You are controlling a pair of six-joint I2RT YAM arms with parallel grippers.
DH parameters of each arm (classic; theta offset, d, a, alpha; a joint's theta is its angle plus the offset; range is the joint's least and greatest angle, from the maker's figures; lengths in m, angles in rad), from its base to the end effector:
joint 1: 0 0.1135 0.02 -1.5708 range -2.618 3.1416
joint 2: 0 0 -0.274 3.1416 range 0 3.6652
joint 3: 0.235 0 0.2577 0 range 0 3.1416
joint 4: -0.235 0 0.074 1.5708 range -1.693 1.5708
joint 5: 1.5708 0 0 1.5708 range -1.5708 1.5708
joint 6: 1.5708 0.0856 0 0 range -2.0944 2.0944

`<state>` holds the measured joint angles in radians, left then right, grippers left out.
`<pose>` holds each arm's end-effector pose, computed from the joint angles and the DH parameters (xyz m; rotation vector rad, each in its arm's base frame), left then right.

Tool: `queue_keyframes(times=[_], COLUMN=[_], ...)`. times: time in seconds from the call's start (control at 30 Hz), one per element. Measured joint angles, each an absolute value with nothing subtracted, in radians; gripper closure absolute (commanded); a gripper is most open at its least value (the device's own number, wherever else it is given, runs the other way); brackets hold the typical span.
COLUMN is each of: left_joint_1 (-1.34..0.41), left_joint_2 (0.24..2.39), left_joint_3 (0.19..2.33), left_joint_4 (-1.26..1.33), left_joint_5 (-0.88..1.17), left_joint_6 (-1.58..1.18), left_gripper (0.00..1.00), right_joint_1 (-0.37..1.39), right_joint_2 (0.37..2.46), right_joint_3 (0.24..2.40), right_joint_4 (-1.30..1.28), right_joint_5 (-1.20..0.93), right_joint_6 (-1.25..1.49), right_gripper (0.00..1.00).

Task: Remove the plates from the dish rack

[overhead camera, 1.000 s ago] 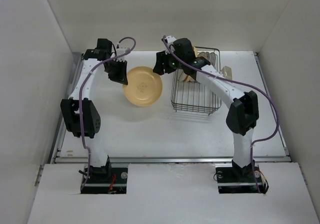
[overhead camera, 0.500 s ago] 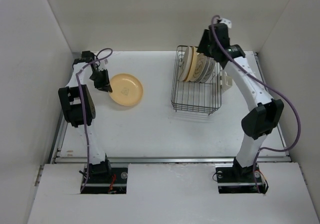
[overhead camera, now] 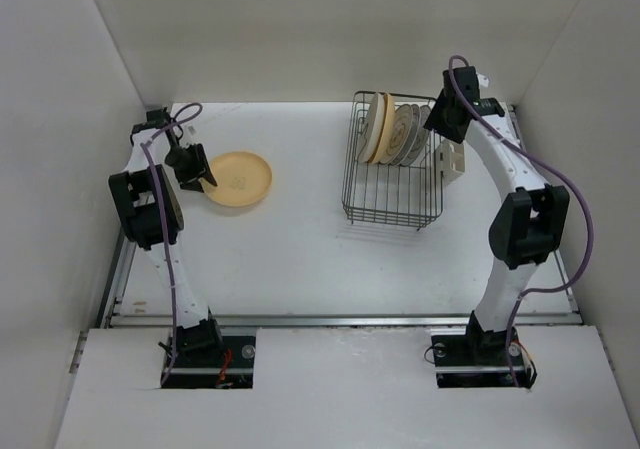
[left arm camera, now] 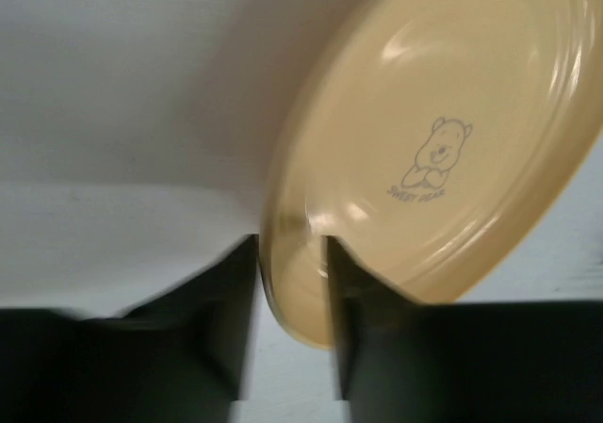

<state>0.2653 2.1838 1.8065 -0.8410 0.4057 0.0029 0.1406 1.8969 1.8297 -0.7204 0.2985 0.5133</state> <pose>0.4773 0.0947 0.1578 -0.2552 2.6901 -0.4861 0.4707 0.0412 0.3057 0.5691 2.2440 -0.0226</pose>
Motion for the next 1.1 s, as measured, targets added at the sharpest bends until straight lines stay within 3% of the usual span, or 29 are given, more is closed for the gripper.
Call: queue_keyframes(times=[0.13,0.3,0.47,0.53,0.8,1.1], left_joint_1=[0.269,0.278,0.279,0.279,0.278,0.278], left_joint_2=[2.191,2.189,2.148,2.109,1.937,1.916], left_joint_3=[1.806,1.805,1.778,1.771,1.76,1.761], left_joint_4=[-0.849,-0.856,-0.886,-0.908,-0.993,-1.075], left_joint_5=[0.408,0.404,0.389,0.371,0.304,0.303], left_joint_6=[-0.001,0.005,0.033,0.046,0.106,0.141], left_gripper=[0.42,0.37,0.33,0.33,0.33,0.32], right_joint_1=[0.139,0.139,0.14,0.144,0.155,0.226], right_joint_2=[1.933,1.942,2.011,2.037,2.051,1.941], right_joint_3=[1.83,1.83,1.877,1.906,1.963,1.991], right_joint_4=[-0.707,-0.692,-0.673,-0.693,-0.737,-0.729], right_joint_5=[0.269,0.257,0.224,0.244,0.356,0.621], right_joint_6=[0.514,0.512,0.497,0.46,0.356,0.292], right_gripper=[0.46,0.51,0.9,1.0,1.0,1.0])
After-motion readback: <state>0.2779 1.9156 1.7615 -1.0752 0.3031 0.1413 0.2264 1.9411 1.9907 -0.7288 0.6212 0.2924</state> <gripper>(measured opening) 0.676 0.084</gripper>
